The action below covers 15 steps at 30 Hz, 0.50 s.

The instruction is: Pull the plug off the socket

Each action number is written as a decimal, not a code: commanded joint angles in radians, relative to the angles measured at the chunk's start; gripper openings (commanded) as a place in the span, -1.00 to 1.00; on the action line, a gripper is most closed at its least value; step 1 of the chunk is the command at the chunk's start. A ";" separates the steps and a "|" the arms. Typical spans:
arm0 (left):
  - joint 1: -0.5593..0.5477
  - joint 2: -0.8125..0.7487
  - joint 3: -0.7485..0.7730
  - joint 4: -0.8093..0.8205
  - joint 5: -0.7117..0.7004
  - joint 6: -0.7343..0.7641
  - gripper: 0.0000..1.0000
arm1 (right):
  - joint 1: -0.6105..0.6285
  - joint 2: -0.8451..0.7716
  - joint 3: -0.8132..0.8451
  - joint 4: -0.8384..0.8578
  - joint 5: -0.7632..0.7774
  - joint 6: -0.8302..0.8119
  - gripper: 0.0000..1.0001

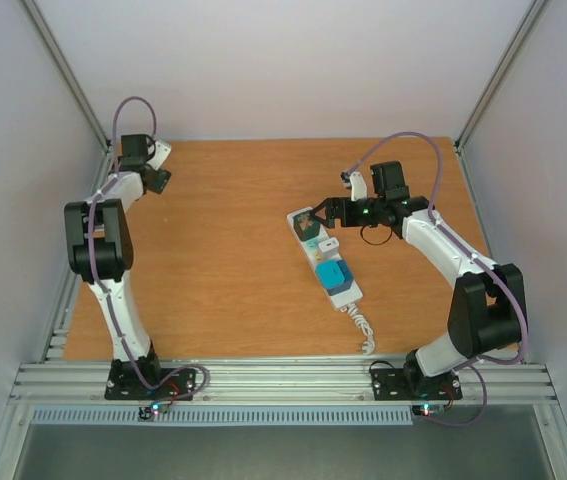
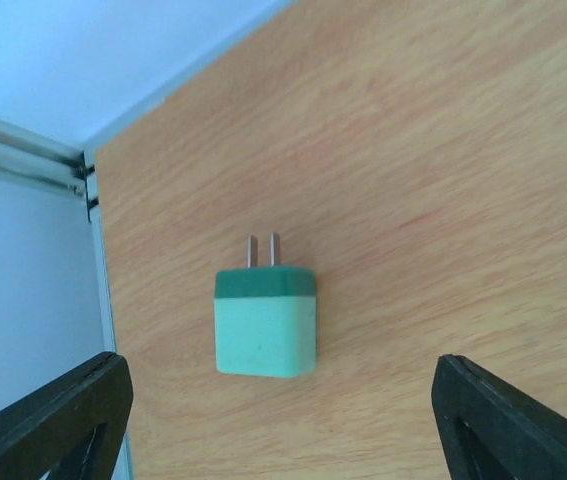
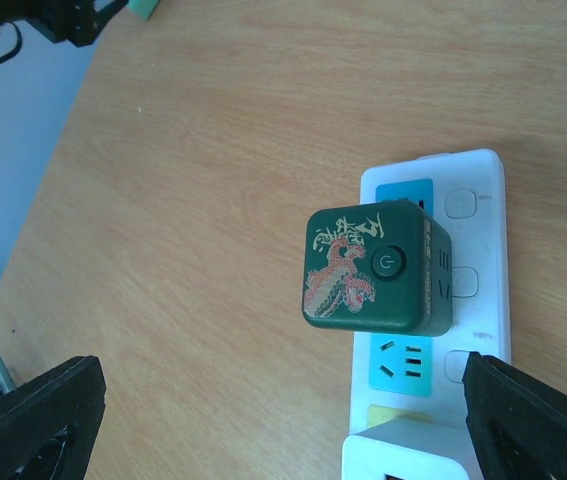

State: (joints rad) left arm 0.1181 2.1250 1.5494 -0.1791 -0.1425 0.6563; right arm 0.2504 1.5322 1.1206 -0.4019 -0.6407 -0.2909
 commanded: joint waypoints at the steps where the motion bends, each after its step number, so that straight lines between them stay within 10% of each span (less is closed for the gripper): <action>1: -0.012 -0.104 -0.004 -0.081 0.177 -0.060 0.73 | -0.003 0.014 -0.006 0.003 0.006 -0.014 0.97; 15: -0.279 -0.266 -0.023 -0.249 0.522 -0.140 0.96 | -0.007 0.034 -0.013 -0.056 0.045 -0.091 0.93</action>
State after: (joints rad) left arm -0.0807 1.8992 1.5425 -0.3824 0.2443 0.5526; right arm 0.2504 1.5436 1.1187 -0.4137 -0.6136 -0.3233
